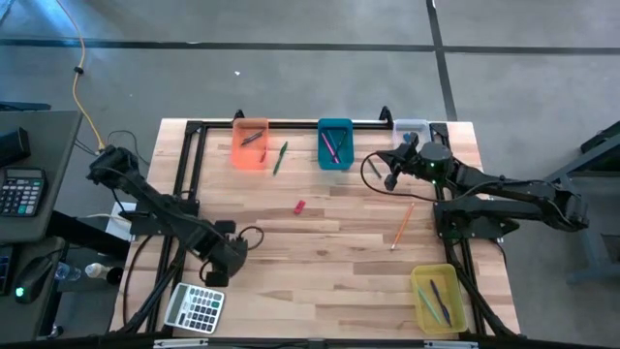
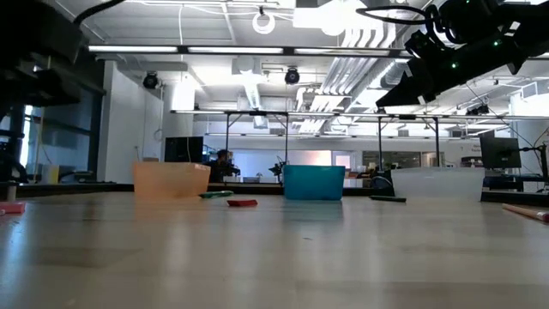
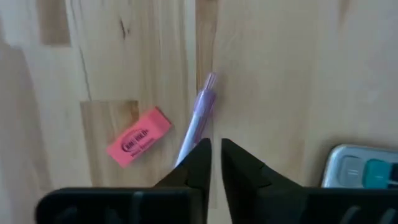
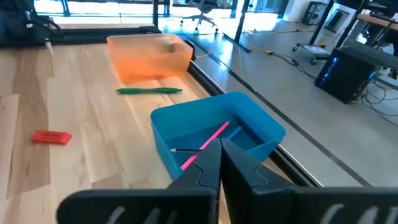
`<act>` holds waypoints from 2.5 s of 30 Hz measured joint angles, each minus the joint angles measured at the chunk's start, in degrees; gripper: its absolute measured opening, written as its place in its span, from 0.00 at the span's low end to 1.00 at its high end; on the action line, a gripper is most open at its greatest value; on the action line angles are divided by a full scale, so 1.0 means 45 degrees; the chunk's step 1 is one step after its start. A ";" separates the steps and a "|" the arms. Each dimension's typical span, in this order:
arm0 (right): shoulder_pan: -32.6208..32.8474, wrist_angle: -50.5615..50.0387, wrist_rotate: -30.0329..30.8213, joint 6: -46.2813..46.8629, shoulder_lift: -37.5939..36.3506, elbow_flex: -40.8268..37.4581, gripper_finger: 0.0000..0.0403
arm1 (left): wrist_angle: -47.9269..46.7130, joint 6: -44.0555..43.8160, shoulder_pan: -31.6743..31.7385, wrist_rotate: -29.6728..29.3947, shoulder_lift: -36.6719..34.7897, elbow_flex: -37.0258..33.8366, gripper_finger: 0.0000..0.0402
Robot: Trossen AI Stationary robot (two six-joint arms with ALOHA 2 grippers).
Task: Sort crayons/erasers/pens/pencils in bins
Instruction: Put the purple pen into the yellow transparent bin
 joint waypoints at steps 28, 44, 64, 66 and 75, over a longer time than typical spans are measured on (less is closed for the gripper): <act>0.0000 -0.0008 -0.0019 -0.0012 0.0013 -0.0003 0.00 | 0.1722 0.1471 -0.0258 -0.0296 0.3160 -0.0131 0.15; 0.0000 -0.0091 -0.0024 -0.0065 0.0013 0.0002 0.00 | 0.2118 0.1416 0.3103 -0.0237 0.0514 -0.0040 0.04; 0.0000 -0.0197 -0.0024 -0.0128 0.0013 0.0002 0.00 | 1.0730 -0.0344 1.1240 0.0764 -0.1128 -0.0010 0.04; 0.0000 -0.0202 -0.0024 -0.0115 0.0013 0.0002 0.00 | 1.2417 -0.0448 1.2083 0.1376 -0.0631 0.0000 0.04; -0.0005 -0.0202 -0.0024 -0.0114 0.0013 0.0002 0.00 | 1.4045 0.0219 1.4150 0.2439 0.3401 0.3140 0.04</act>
